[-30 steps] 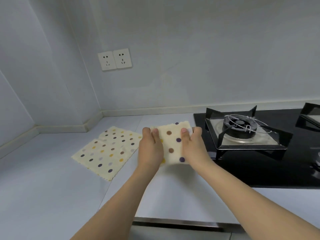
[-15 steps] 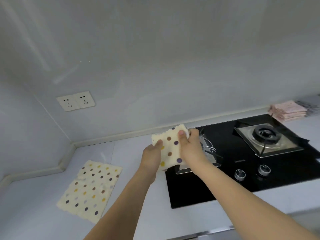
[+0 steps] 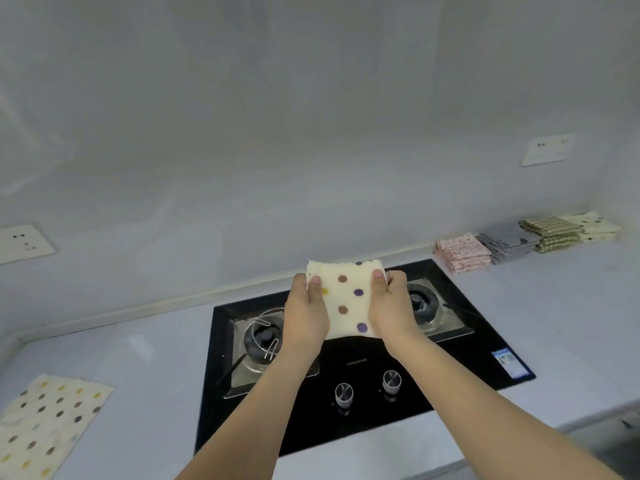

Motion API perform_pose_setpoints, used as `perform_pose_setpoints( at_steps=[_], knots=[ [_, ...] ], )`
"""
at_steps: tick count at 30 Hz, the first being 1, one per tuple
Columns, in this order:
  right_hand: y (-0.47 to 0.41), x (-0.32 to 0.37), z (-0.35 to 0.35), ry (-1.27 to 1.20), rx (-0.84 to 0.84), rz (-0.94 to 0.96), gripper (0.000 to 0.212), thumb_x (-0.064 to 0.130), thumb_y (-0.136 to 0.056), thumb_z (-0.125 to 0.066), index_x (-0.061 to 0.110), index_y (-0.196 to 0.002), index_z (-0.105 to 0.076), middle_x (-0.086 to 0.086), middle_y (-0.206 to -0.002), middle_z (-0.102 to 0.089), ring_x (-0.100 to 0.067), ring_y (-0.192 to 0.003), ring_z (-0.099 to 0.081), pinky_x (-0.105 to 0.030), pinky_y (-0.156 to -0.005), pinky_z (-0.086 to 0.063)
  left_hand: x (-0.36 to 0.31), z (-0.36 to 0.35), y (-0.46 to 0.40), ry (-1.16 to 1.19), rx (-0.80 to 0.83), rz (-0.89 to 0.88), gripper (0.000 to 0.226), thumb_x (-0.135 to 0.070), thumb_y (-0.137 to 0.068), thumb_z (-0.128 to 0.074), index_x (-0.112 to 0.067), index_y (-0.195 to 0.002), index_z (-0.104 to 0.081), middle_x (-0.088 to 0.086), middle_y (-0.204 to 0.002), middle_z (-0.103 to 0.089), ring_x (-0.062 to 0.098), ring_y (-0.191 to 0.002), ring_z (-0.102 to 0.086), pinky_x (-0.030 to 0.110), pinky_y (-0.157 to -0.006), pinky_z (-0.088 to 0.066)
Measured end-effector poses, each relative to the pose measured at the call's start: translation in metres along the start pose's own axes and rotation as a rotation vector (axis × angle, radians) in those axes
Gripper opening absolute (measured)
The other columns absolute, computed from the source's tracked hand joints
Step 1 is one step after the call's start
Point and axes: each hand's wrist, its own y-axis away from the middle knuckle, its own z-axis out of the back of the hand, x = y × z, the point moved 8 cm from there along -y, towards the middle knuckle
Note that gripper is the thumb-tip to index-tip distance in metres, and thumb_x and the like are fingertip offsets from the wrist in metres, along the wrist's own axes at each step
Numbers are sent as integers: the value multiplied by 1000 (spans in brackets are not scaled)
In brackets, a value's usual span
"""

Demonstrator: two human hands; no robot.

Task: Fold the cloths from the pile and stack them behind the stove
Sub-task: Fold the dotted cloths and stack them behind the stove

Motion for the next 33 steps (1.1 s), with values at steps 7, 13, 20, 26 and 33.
perform_pose_setpoints(
  at_steps=[7,13,20,26,33],
  knots=[
    [-78,-15,98,37,-70,-31,31,41,-103,-28,14,-116,-38,3,-89,-55,-9,-75,-56,-23,-51,-40,-20,-123,-22,29,122,56,29,-35,-104,-34,-14,-101,-54,4,-87,-64,19,-77,-60,32,-70,-50],
    [-141,-40,205,-64,-179,-101,30,43,-102,-32,20,-112,-46,-8,-101,-62,-27,-90,-63,-48,-79,-56,-53,-254,-32,-43,306,-20,26,-35,-104,-33,-17,-105,-52,1,-92,-62,15,-83,-61,28,-66,-49],
    [-220,-70,327,-125,-196,-148,25,41,-103,-29,21,-108,-44,-5,-94,-60,-23,-82,-61,-42,-73,-55,-83,-399,-32,-59,350,-2,20,-35,-103,-36,-26,-93,-52,2,-95,-66,19,-87,-65,39,-80,-56],
    [-289,-88,416,-125,-177,-294,25,41,-102,-30,24,-113,-45,-3,-102,-60,-20,-83,-60,-31,-59,-49,-102,-503,-43,-35,395,90,29,-31,-98,-47,-5,-87,-55,4,-81,-56,20,-75,-53,35,-72,-49],
    [-341,-137,494,-526,-148,-543,25,22,-91,-50,11,-113,-55,-12,-106,-64,-27,-86,-62,-34,-61,-53,-115,-620,-79,-3,497,173,13,-23,-95,-54,-13,-92,-62,4,-89,-65,20,-79,-60,35,-70,-53]
  ],
)
